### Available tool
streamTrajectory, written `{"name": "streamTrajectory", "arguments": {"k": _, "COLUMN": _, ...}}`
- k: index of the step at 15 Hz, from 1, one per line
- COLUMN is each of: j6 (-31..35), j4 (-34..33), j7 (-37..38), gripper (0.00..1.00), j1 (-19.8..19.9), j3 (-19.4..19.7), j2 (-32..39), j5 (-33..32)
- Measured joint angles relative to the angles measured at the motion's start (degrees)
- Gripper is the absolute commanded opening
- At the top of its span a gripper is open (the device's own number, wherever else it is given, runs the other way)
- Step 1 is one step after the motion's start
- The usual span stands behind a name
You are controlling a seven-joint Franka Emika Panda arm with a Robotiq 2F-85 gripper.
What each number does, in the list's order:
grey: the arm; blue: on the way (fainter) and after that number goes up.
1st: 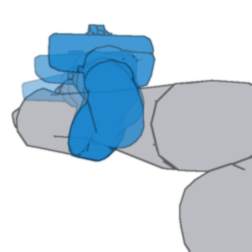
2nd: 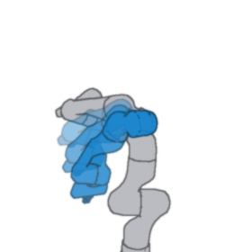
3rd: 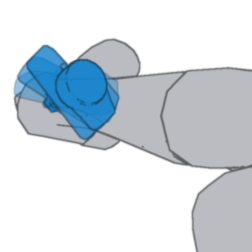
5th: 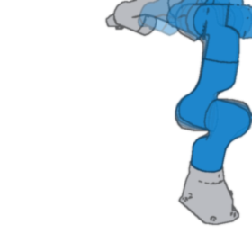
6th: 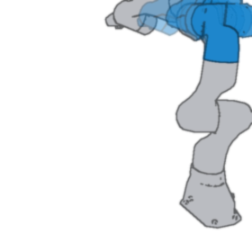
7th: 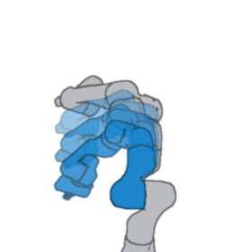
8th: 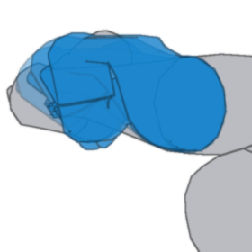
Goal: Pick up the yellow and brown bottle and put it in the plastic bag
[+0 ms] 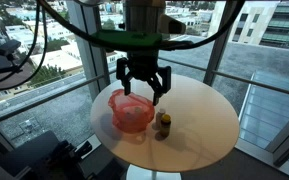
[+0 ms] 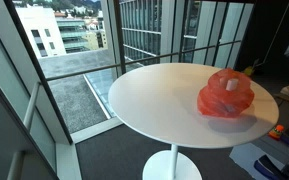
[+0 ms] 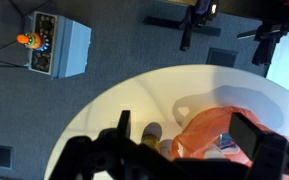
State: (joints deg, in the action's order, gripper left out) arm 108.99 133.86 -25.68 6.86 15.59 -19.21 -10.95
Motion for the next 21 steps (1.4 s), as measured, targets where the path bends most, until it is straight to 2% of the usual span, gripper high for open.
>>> {"name": "streamTrajectory", "arguments": {"k": 7, "j6": 0.0, "j4": 0.0, "j7": 0.0, "gripper": 1.0, "j1": 0.0, "j3": -0.11, "j2": 0.04, "j5": 0.0}}
{"name": "streamTrajectory", "arguments": {"k": 12, "j6": 0.59, "j4": -0.74, "j7": 1.02, "gripper": 1.0, "j1": -0.13, "j3": -1.57, "j2": 0.63, "j5": 0.16}}
{"name": "streamTrajectory", "arguments": {"k": 21, "j6": 5.29, "j4": -7.05, "j7": 8.11, "gripper": 1.0, "j1": -0.12, "j3": -3.51, "j2": 7.12, "j5": 1.68}}
